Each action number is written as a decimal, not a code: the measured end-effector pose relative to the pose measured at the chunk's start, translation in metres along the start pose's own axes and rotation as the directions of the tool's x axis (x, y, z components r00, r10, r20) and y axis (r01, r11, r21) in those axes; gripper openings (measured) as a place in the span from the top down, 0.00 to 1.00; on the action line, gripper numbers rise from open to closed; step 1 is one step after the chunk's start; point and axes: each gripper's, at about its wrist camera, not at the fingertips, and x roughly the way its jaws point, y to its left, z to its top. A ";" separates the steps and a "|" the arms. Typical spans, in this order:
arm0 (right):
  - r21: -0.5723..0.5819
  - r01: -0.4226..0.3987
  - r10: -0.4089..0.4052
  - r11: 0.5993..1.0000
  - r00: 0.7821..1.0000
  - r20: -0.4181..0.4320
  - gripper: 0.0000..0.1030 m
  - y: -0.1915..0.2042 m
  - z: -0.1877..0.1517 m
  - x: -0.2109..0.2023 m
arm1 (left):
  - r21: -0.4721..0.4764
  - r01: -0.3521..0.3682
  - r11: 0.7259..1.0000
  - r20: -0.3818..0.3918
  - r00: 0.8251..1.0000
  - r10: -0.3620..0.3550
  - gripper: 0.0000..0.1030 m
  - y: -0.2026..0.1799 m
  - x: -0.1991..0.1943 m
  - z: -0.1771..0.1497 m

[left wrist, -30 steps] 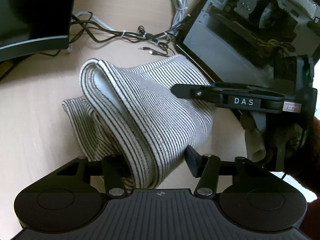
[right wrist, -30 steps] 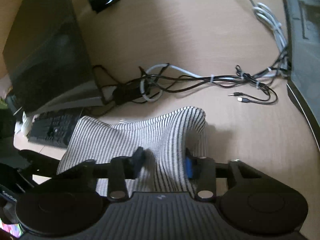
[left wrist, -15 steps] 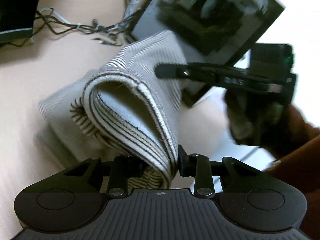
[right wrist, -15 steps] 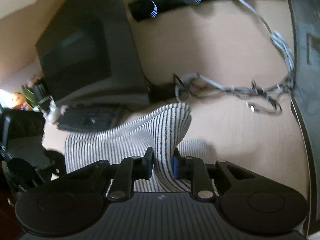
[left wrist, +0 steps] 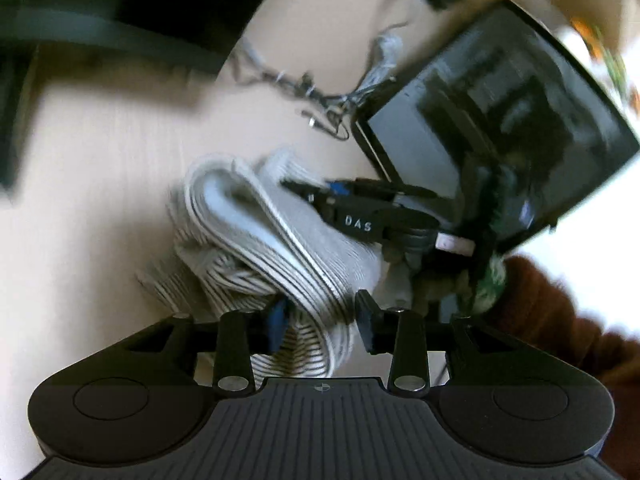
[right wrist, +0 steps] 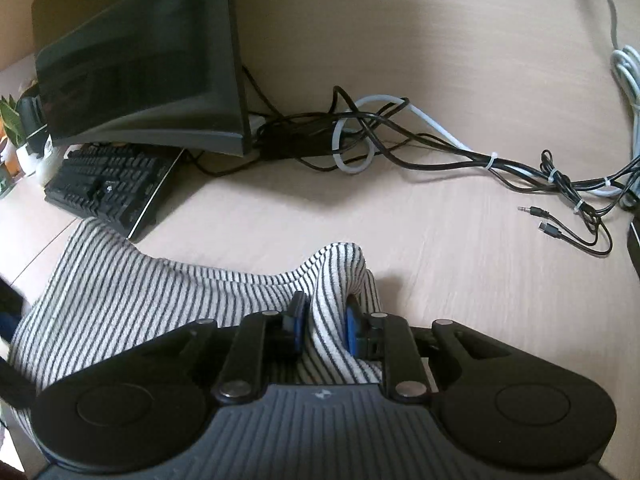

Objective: Fold clothes

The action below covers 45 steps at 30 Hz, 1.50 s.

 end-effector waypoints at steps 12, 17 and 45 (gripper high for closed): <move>0.055 -0.006 0.005 0.998 1.000 0.021 0.73 -0.005 -0.003 -0.014 | 0.359 -0.260 0.896 0.024 0.963 0.269 0.65 -0.029 0.054 0.038; 0.086 0.002 -0.008 0.996 0.997 0.071 0.45 -0.001 -0.004 -0.056 | 0.321 -0.269 0.908 -0.038 0.954 0.297 0.65 -0.005 0.076 0.037; 0.061 0.061 -0.064 0.996 0.997 0.037 0.25 0.039 -0.037 -0.078 | 0.278 -0.123 0.953 -0.102 0.982 0.157 0.19 0.020 0.083 0.058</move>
